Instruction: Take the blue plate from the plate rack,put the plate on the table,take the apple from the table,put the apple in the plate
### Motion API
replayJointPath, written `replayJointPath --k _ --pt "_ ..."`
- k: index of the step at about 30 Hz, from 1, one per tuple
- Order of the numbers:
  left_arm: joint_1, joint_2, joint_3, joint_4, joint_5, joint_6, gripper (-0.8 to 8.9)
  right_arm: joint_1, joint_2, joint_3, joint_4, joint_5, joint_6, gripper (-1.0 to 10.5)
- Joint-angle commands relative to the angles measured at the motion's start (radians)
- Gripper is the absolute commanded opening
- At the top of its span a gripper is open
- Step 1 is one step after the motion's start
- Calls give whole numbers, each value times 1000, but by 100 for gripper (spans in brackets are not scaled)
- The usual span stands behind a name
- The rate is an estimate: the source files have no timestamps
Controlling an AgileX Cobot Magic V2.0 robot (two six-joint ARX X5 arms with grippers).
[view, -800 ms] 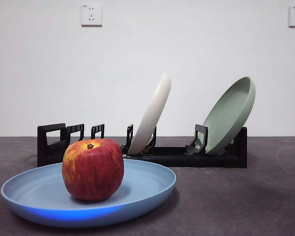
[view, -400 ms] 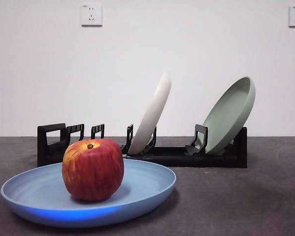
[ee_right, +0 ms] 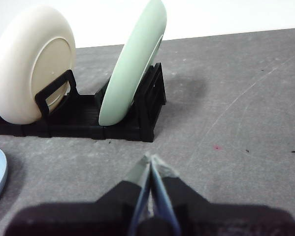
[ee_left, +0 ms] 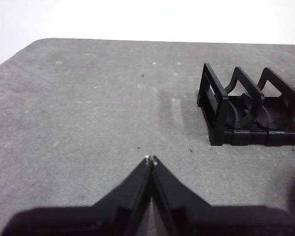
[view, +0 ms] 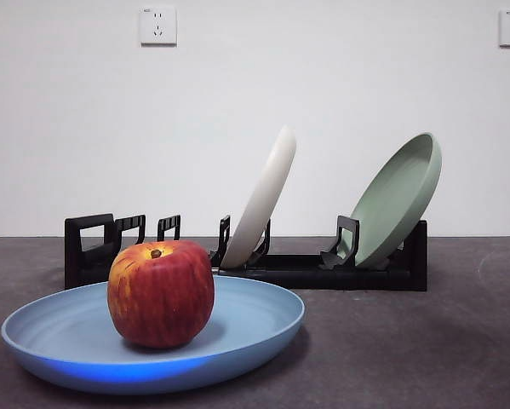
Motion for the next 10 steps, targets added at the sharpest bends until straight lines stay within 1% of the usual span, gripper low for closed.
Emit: replayJointPath --k 1,10 --pt "2 -3 -15 9 -1 5 -2 -2 1 -14 -2 3 6 2" --pt "2 -3 -15 9 -1 5 -1 -2 1 -14 -2 3 6 2"
